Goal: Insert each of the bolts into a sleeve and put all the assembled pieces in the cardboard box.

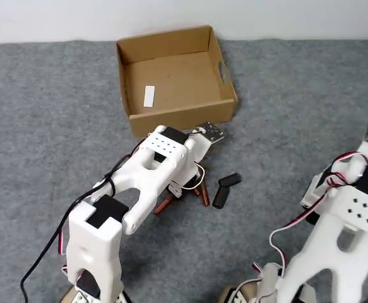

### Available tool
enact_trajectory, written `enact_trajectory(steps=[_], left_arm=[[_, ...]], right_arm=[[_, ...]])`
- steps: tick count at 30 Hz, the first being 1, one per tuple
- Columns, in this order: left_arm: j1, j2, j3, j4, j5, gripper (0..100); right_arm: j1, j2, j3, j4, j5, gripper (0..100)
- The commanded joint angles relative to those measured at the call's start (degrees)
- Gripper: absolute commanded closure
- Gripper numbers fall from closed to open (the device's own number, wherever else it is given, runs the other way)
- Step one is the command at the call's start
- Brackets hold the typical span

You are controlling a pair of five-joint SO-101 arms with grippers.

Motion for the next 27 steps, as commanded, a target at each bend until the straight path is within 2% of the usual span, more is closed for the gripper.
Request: enact_trajectory(steps=[1, 5, 12, 18, 22, 27], left_arm=[[-0.7, -8.1, -1.0, 2.5, 3.4, 99], [-1.1, -19.0, 0.2, 8.4, 4.7, 99], [-1.1, -38.5, 8.4, 13.4, 5.5, 99], [-1.1, -51.4, 14.0, 18.5, 15.6, 99], [-1.1, -61.0, 17.5, 18.5, 20.1, 99], [-1.2, -74.3, 24.8, 13.1, 26.0, 100]], right_arm=[[1.0, -4.0, -0.9, 2.1, -0.4, 99.0], [0.9, -11.0, -0.6, 1.9, -0.2, 99.0], [0.8, -21.0, 1.1, 1.8, -0.1, 99.0], [0.8, -28.9, 7.9, 2.1, -0.1, 99.0], [-1.5, -36.6, 13.1, 2.0, 6.2, 99.0], [-5.6, -46.5, 14.4, 0.6, 6.1, 99.1]])
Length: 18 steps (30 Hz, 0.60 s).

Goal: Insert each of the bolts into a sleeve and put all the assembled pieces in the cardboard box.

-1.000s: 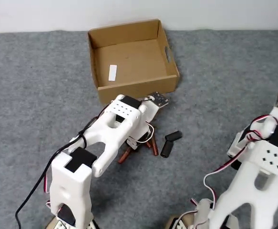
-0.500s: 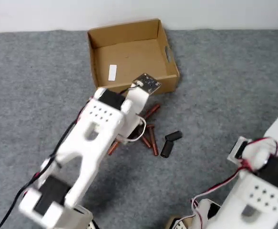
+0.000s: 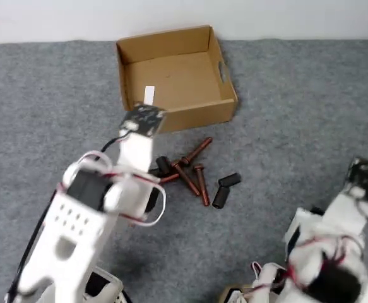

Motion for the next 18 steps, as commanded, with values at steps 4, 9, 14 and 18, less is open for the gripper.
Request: enact_trajectory(steps=[4, 9, 14, 18], left_arm=[[-0.4, -18.4, 8.0, -8.5, 7.2, 100], [-0.4, -28.7, 13.5, -13.7, 10.5, 100], [-0.4, -37.6, 16.7, -15.6, 10.7, 100], [-0.4, -46.0, 20.4, -21.3, 10.6, 100]], right_arm=[[-6.7, -7.6, 2.1, -2.1, 0.1, 99.1], [-11.1, -8.9, 8.9, -7.5, -4.8, 99.1], [-21.8, -8.9, 12.7, -11.5, -11.1, 99.1], [-32.7, -8.9, 16.4, -17.9, -14.0, 99.1]])
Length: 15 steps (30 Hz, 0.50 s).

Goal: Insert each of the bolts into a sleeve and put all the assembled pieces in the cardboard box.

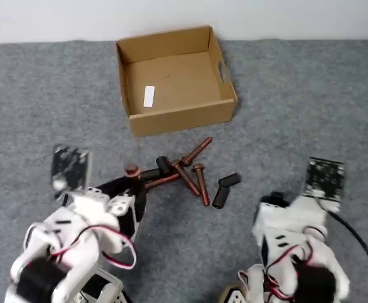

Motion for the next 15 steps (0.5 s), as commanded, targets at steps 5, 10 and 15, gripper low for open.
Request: enact_trajectory(steps=[5, 10, 15], left_arm=[[-0.3, -13.9, 7.3, -13.5, 0.5, 99], [0.1, -18.1, 10.8, -17.7, 0.6, 99], [0.1, -18.5, 11.6, -20.5, 0.7, 99]], right_arm=[[-20.0, -0.2, 6.0, -13.7, -2.4, 99.0], [-33.7, -0.2, 8.2, -19.0, -2.4, 99.0], [-37.3, -0.2, 12.4, -25.0, -2.4, 99.0]])
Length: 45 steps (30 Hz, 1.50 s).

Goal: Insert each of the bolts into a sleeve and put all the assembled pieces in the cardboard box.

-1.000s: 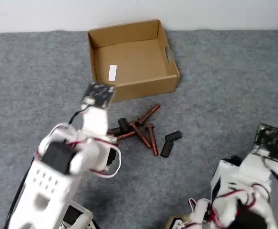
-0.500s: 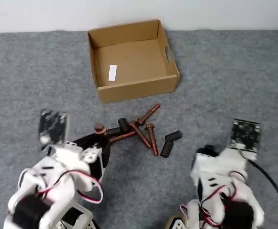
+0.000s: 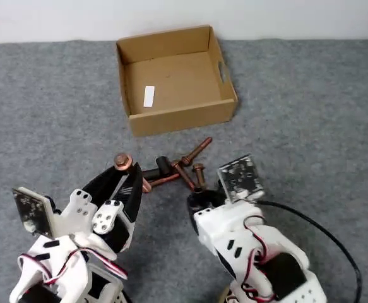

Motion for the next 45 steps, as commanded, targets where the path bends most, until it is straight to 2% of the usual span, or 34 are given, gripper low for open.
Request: enact_trajectory(steps=[1, 7, 14, 18, 22, 29, 37, 45], left_arm=[[0.2, -0.2, -0.2, -4.6, 0.4, 99], [0.4, -0.1, -0.2, -10.3, 0.5, 99], [0.4, -0.1, 1.5, -7.7, 0.6, 99], [3.2, -0.4, 3.6, -7.7, 0.6, 99], [6.2, -0.4, 5.7, -8.0, 0.6, 99], [6.1, -0.4, 8.3, -8.0, 0.6, 99], [6.4, -0.4, 8.0, -7.6, 0.6, 99], [6.5, -0.4, 5.1, -2.9, 0.6, 99]], right_arm=[[-1.5, -0.5, 0.8, -5.1, -0.6, 99.0], [-8.0, -0.3, 1.8, -9.3, -0.4, 99.0], [-10.9, -0.4, 1.4, -11.6, -0.2, 99.0], [-13.8, 0.0, 0.2, -12.9, -0.2, 99.0], [-14.0, 0.1, -1.2, -12.4, -0.2, 99.0], [-13.9, -0.2, -2.7, -12.5, 3.9, 99.0], [-13.9, -0.4, -2.7, -12.8, 4.3, 99.0], [-13.8, -0.2, -2.7, -12.8, 4.3, 99.0]])
